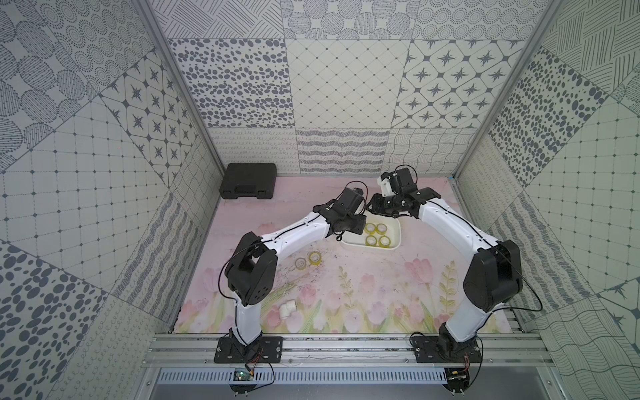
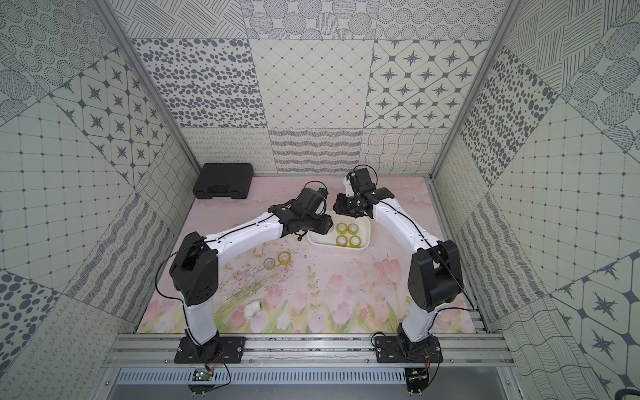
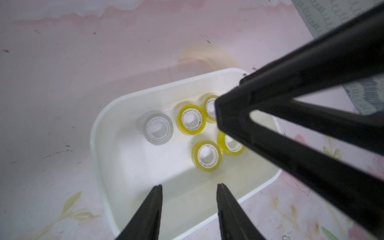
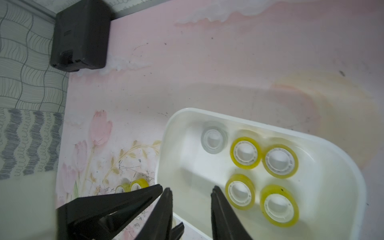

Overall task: Put the transparent tape into the storage box
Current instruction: Pick up the tape at the center of the board.

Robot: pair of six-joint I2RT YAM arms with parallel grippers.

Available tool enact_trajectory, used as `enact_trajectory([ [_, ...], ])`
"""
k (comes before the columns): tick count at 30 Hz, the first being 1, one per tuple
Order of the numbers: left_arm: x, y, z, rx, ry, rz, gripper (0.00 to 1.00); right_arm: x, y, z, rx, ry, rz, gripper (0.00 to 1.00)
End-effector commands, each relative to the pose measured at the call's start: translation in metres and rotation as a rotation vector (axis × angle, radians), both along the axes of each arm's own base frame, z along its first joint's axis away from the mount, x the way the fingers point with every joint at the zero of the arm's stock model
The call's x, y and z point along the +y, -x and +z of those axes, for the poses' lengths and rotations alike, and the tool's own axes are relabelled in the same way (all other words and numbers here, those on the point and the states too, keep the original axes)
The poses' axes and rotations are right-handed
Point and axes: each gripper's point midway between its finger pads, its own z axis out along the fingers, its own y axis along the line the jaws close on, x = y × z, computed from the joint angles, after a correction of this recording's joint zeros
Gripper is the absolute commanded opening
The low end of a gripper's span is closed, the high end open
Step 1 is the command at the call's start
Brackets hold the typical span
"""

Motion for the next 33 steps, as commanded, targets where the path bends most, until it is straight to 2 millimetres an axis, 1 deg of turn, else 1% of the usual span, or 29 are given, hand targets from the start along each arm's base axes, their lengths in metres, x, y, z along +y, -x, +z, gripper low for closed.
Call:
enact_trajectory([
  [1, 0.067, 0.0, 0.039, -0.08, 0.041, 0.228, 0.48, 0.04, 0.007, -0.005, -0.009, 0.034, 0.137, 0.34],
  [2, 0.083, 0.005, 0.044, -0.09, 0.028, 0.265, 0.5, 0.053, 0.01, -0.006, -0.011, 0.038, 0.174, 0.34],
  [5, 0.119, 0.024, 0.048, -0.096, -0.008, 0.344, 0.53, 0.092, 0.024, -0.01, -0.008, 0.031, 0.278, 0.34],
  [7, 0.141, 0.038, 0.044, -0.086, -0.042, 0.397, 0.53, 0.113, 0.033, -0.018, -0.002, 0.043, 0.333, 0.34],
  [8, 0.153, 0.045, 0.041, -0.076, -0.051, 0.429, 0.55, 0.122, 0.038, -0.023, 0.001, 0.053, 0.358, 0.34],
  [10, 0.171, 0.056, 0.035, -0.059, -0.061, 0.477, 0.6, 0.137, 0.047, -0.033, 0.009, 0.063, 0.398, 0.34],
  [13, 0.192, 0.073, 0.023, -0.04, -0.085, 0.533, 0.61, 0.156, 0.061, -0.049, 0.026, 0.09, 0.455, 0.34],
  [15, 0.203, 0.082, 0.014, -0.023, -0.102, 0.568, 0.65, 0.166, 0.07, -0.064, 0.041, 0.119, 0.491, 0.34],
  [17, 0.217, 0.092, 0.009, -0.019, -0.113, 0.614, 0.65, 0.175, 0.079, -0.079, 0.053, 0.149, 0.52, 0.34],
  [19, 0.229, 0.101, 0.007, -0.015, -0.104, 0.652, 0.65, 0.181, 0.086, -0.092, 0.066, 0.178, 0.54, 0.34],
  [22, 0.242, 0.113, 0.005, -0.015, -0.07, 0.69, 0.67, 0.182, 0.092, -0.11, 0.08, 0.222, 0.547, 0.34],
  [27, 0.245, 0.125, -0.001, -0.004, -0.038, 0.696, 0.69, 0.175, 0.095, -0.124, 0.054, 0.31, 0.541, 0.34],
  [33, 0.242, 0.125, -0.008, 0.012, -0.027, 0.687, 0.69, 0.168, 0.1, -0.139, 0.062, 0.364, 0.544, 0.34],
])
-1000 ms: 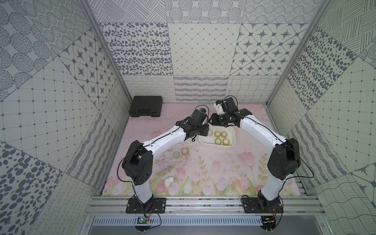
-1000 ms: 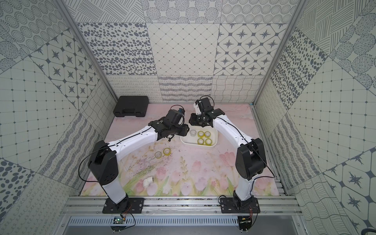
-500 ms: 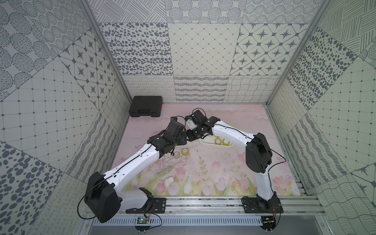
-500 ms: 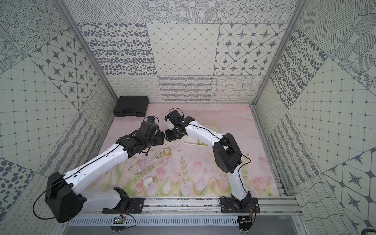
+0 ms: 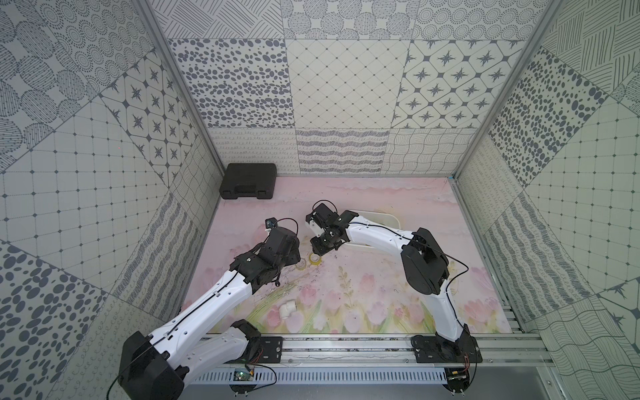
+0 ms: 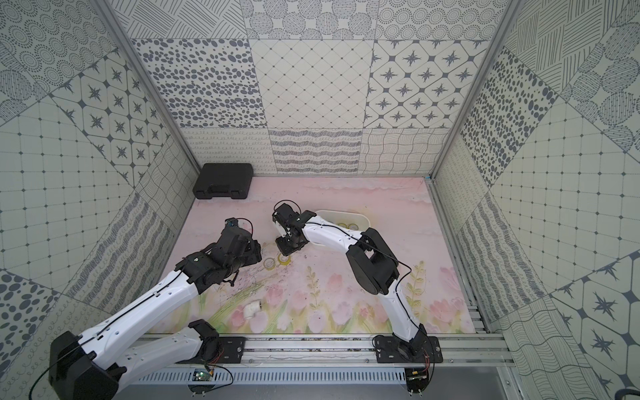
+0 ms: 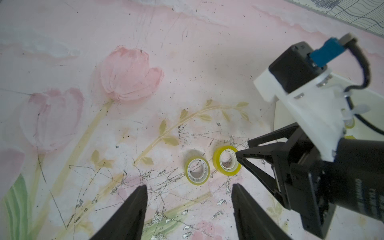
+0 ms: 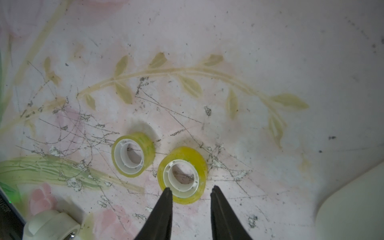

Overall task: Put the transparent tape into the storage box
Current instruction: Pick up the tape at the center of the board.

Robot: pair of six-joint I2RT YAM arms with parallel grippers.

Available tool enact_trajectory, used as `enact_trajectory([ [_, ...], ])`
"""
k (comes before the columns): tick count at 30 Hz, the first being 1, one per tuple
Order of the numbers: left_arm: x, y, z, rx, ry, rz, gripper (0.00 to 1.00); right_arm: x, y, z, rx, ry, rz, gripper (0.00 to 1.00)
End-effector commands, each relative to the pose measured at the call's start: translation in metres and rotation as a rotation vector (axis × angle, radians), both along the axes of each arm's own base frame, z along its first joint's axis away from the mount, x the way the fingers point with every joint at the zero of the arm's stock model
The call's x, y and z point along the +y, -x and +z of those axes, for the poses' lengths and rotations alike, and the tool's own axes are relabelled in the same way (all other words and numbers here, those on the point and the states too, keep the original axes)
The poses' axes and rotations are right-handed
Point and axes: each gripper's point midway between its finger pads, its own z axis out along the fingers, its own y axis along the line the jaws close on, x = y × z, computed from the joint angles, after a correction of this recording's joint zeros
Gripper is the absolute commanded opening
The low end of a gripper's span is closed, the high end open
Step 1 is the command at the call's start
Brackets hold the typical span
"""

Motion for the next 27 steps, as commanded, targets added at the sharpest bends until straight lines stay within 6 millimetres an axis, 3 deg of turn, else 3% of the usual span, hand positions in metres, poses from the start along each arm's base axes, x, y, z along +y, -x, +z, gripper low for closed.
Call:
enact_trajectory([
  [1, 0.007, 0.004, -0.007, 0.02, 0.009, 0.045, 0.69, -0.004, 0.002, -0.013, -0.021, 0.047, 0.014, 0.34],
  [8, 0.005, 0.003, -0.013, 0.026, 0.012, 0.043, 0.7, -0.004, 0.018, -0.032, 0.022, 0.07, 0.024, 0.34],
  [19, 0.004, 0.003, -0.018, 0.031, 0.014, 0.039, 0.7, 0.001, 0.017, -0.047, 0.026, 0.086, 0.016, 0.34],
  [27, 0.002, 0.001, -0.015, 0.024, 0.013, 0.028, 0.7, 0.005, 0.008, -0.026, -0.013, 0.054, 0.003, 0.34],
])
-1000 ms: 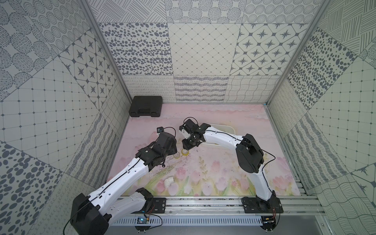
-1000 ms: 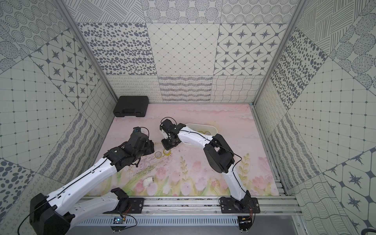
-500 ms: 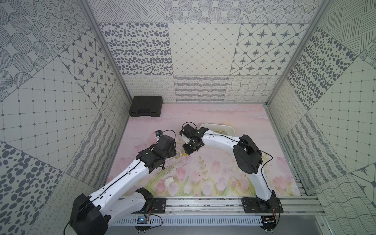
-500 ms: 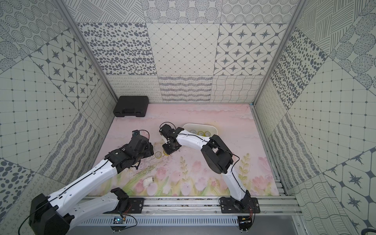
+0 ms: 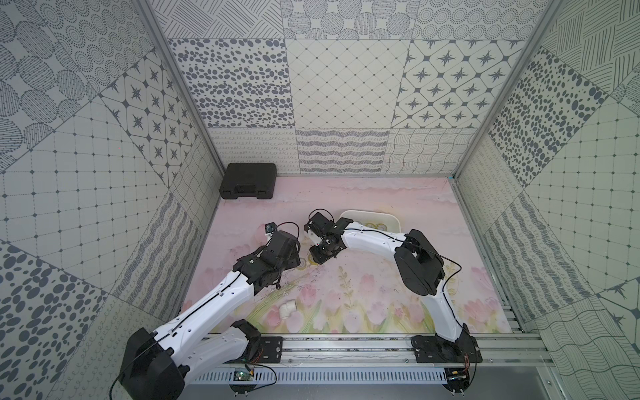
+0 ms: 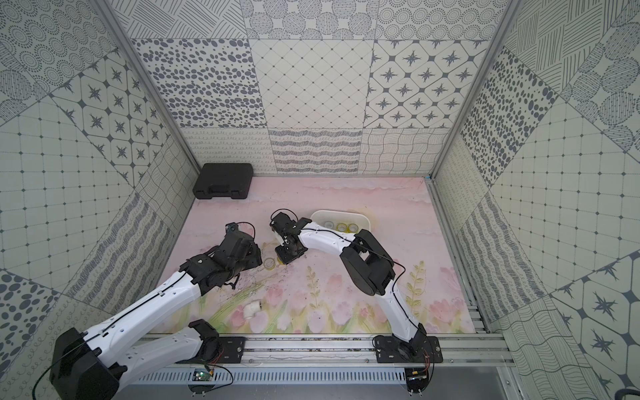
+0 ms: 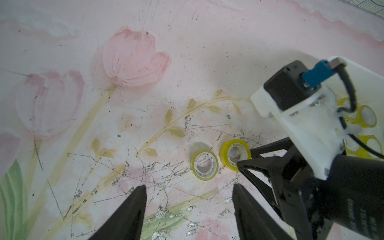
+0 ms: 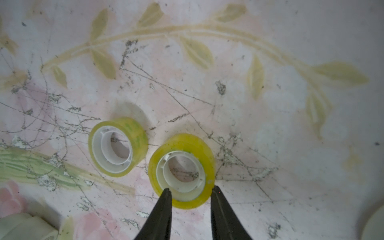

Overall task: Put the transparent tape into the storage box
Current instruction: Pick up the tape at the center of the board.

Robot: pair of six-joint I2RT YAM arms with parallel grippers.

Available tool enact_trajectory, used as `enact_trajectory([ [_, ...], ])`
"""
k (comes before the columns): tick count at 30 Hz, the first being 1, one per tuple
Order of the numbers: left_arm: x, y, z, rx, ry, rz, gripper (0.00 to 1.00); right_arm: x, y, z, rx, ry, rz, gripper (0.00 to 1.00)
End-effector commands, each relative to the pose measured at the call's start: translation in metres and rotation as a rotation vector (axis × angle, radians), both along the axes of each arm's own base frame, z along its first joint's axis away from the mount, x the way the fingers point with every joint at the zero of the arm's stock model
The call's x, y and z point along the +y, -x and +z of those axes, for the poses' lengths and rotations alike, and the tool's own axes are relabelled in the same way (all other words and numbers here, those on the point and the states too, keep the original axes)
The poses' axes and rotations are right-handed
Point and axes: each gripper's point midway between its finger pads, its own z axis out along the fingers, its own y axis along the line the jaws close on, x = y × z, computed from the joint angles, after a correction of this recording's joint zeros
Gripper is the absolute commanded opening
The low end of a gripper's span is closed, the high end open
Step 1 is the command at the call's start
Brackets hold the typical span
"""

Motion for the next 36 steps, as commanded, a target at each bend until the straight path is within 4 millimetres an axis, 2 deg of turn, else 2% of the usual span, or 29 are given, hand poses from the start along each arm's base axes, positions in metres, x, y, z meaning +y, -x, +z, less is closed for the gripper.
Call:
enact_trajectory([
  [1, -0.001, -0.005, 0.004, -0.017, 0.015, 0.003, 0.7, 0.006, -0.009, 0.005, -0.032, -0.014, -0.018, 0.34],
  [8, -0.002, -0.006, 0.006, -0.025, 0.015, -0.004, 0.7, 0.012, -0.014, 0.015, -0.038, -0.038, -0.028, 0.35],
  [14, -0.002, -0.007, 0.005, -0.022, 0.008, -0.006, 0.7, 0.017, -0.016, 0.001, -0.018, -0.028, -0.019, 0.35],
  [18, -0.002, -0.008, 0.004, -0.021, 0.008, -0.003, 0.7, 0.007, -0.011, -0.013, 0.001, 0.008, -0.021, 0.35],
  [24, -0.004, -0.009, 0.0, -0.015, 0.014, -0.004, 0.7, -0.001, -0.005, -0.022, 0.015, 0.026, -0.03, 0.34],
  [26, -0.005, -0.01, 0.0, -0.016, 0.018, -0.004, 0.7, 0.0, -0.005, -0.025, 0.018, 0.023, -0.032, 0.3],
  [29, -0.004, -0.01, 0.002, -0.021, 0.013, -0.003, 0.7, 0.001, -0.008, -0.022, 0.006, 0.02, -0.036, 0.14],
  [31, -0.001, -0.01, 0.005, -0.033, 0.006, 0.002, 0.7, 0.002, -0.012, -0.013, -0.017, 0.011, -0.037, 0.03],
  [32, 0.0, -0.01, 0.006, -0.04, 0.001, 0.005, 0.7, 0.003, -0.013, -0.008, -0.027, 0.005, -0.037, 0.0],
  [36, 0.006, -0.009, 0.019, -0.081, -0.016, 0.007, 0.7, 0.006, -0.018, 0.013, -0.06, -0.015, -0.036, 0.0],
])
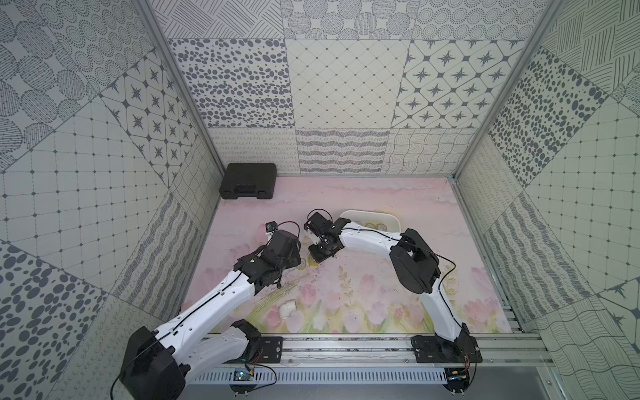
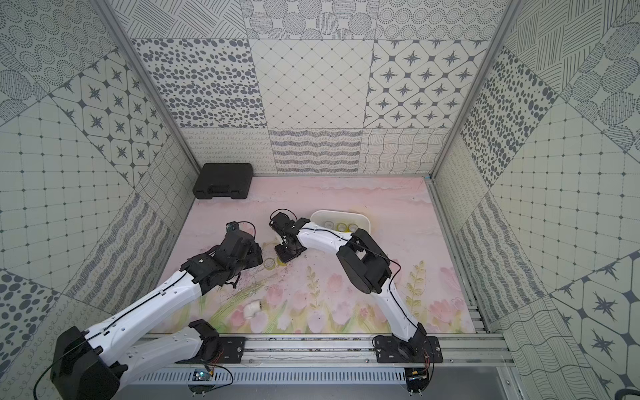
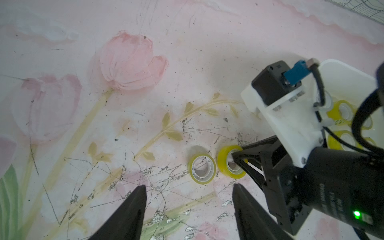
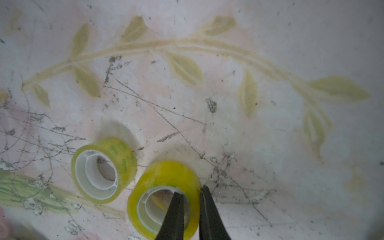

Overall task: Put the transparent tape into the storage box
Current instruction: Pick up the tape at the center of the board.

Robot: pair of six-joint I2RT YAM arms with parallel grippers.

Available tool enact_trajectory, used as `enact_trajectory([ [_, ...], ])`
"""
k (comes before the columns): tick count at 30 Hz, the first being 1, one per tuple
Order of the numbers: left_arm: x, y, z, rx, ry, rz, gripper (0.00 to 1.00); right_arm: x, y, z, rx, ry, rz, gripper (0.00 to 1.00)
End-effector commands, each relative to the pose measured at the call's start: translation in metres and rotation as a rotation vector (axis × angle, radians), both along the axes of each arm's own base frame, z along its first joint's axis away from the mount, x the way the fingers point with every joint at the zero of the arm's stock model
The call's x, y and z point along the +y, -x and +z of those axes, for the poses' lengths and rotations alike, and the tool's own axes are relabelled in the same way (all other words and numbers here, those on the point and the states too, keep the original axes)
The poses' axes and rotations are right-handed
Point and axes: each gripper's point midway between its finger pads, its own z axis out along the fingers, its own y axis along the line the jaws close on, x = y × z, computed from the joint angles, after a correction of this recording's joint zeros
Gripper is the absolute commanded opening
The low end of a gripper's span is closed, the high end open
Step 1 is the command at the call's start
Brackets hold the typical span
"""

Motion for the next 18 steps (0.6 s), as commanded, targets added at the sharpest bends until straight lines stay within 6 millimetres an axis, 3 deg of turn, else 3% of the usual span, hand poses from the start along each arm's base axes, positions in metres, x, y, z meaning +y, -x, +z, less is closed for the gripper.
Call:
enact_trajectory([
  [1, 0.008, -0.006, 0.019, -0.07, -0.023, 0.011, 0.7, 0.002, -0.009, 0.031, -0.06, -0.025, -0.006, 0.0],
  [6, 0.012, -0.006, 0.041, -0.117, -0.047, -0.005, 0.71, -0.003, -0.027, 0.083, -0.148, -0.05, -0.036, 0.0],
  [11, 0.004, -0.014, 0.047, -0.118, -0.064, -0.053, 0.71, -0.037, -0.054, 0.126, -0.2, -0.051, -0.122, 0.0],
  [14, -0.005, -0.022, 0.047, -0.114, -0.058, -0.078, 0.71, -0.066, -0.065, 0.137, -0.21, -0.018, -0.175, 0.0],
  [18, -0.022, -0.04, 0.047, -0.122, -0.048, -0.122, 0.72, -0.107, -0.073, 0.128, -0.193, 0.045, -0.23, 0.0],
])
